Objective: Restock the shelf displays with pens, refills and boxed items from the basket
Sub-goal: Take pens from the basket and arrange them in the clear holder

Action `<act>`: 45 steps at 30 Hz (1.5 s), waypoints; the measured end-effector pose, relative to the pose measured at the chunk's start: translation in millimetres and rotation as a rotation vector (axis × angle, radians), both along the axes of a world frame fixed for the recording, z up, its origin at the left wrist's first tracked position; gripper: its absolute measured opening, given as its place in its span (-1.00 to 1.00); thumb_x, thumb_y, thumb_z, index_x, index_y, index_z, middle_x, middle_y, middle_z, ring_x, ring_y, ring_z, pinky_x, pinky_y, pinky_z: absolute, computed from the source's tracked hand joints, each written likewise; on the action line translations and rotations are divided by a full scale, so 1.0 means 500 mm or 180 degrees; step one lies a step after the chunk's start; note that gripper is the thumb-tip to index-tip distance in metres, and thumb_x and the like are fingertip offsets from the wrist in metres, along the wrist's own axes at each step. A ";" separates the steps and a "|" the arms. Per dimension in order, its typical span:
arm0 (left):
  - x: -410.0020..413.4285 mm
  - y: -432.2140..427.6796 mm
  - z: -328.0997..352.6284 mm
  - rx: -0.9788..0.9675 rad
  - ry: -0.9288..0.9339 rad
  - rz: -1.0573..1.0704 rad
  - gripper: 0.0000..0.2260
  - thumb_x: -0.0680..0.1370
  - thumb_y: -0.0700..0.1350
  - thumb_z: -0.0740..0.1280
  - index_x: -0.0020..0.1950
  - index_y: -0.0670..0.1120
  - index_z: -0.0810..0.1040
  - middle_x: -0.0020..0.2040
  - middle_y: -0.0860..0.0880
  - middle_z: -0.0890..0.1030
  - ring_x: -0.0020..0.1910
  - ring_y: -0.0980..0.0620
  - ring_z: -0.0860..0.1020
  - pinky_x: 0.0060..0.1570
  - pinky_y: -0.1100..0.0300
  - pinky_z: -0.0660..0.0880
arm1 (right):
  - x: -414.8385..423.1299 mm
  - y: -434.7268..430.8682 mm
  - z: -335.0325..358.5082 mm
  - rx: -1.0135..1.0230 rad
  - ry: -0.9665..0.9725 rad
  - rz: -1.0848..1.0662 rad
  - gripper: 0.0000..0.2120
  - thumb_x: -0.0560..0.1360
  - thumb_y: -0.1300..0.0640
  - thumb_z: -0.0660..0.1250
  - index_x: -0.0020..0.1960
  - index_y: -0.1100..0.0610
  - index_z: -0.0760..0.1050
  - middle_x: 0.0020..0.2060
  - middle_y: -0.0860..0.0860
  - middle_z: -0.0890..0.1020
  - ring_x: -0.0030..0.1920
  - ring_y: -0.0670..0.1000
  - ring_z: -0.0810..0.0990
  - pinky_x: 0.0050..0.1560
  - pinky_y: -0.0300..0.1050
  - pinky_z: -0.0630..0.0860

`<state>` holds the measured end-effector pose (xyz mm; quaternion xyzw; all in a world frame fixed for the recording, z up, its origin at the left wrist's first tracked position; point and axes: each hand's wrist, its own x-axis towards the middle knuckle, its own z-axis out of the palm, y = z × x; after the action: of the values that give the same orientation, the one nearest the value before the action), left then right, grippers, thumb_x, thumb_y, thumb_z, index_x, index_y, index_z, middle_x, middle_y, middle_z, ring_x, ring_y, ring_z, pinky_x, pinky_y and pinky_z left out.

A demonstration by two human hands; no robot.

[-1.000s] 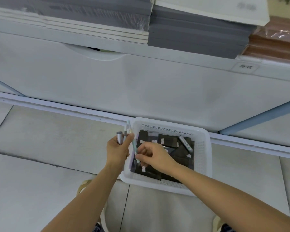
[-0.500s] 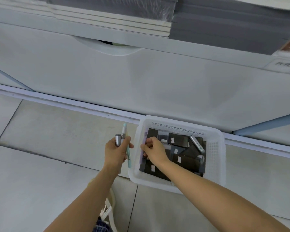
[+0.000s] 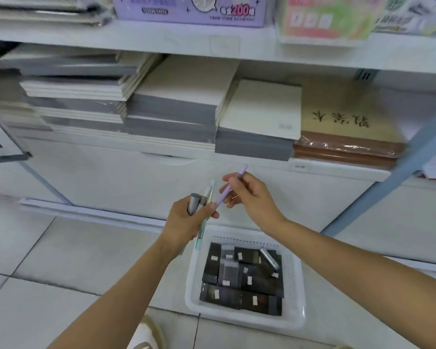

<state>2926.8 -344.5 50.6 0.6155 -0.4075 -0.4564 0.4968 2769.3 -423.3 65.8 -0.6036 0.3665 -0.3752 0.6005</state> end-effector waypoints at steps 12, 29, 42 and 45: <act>-0.058 -0.023 0.411 -0.1393 -0.0159 0.0230 -0.61 0.49 -0.05 0.45 -0.30 -0.32 0.40 -0.40 -0.14 0.29 -0.57 0.07 0.23 -0.58 0.27 0.22 | -0.117 0.024 0.493 -0.2136 -0.0625 -0.0606 -0.94 0.61 0.28 0.22 0.06 0.21 0.45 -0.21 0.09 0.60 -0.24 -0.05 0.60 -0.21 -0.18 0.56; -0.124 -0.081 0.592 -0.1728 -0.0045 0.0112 -0.78 0.50 -0.03 0.45 -0.06 -0.19 0.66 -0.60 0.02 0.34 -0.61 0.14 0.29 -0.56 0.32 0.32 | -0.187 -0.104 0.677 -0.2950 0.0497 -0.1377 -0.88 0.62 0.19 0.22 -0.02 0.23 0.48 -0.20 0.15 0.63 -0.19 0.08 0.63 -0.07 0.11 0.61; -0.133 -0.116 0.605 -0.1731 -0.0028 -0.0039 -0.78 0.49 -0.03 0.44 -0.06 -0.19 0.67 -0.59 -0.01 0.34 -0.63 0.12 0.28 -0.58 0.31 0.30 | -0.179 -0.129 0.687 -0.2892 0.1115 -0.0887 -0.90 0.60 0.20 0.24 0.03 0.22 0.49 -0.20 0.10 0.64 -0.21 0.09 0.65 -0.08 -0.02 0.63; -0.131 -0.122 0.603 -0.1732 -0.0062 -0.0051 -0.74 0.50 -0.02 0.44 -0.02 -0.23 0.66 -0.58 -0.02 0.34 -0.62 0.12 0.28 -0.58 0.32 0.31 | -0.189 -0.136 0.693 -0.2861 0.1278 -0.0794 -0.88 0.61 0.20 0.23 0.03 0.26 0.49 -0.17 0.15 0.65 -0.19 0.12 0.66 -0.04 0.05 0.62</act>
<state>2861.0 -405.3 352.1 0.4605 -0.5247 -0.3281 0.6364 2674.8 -491.5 412.4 -0.8142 0.3463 -0.4413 0.1498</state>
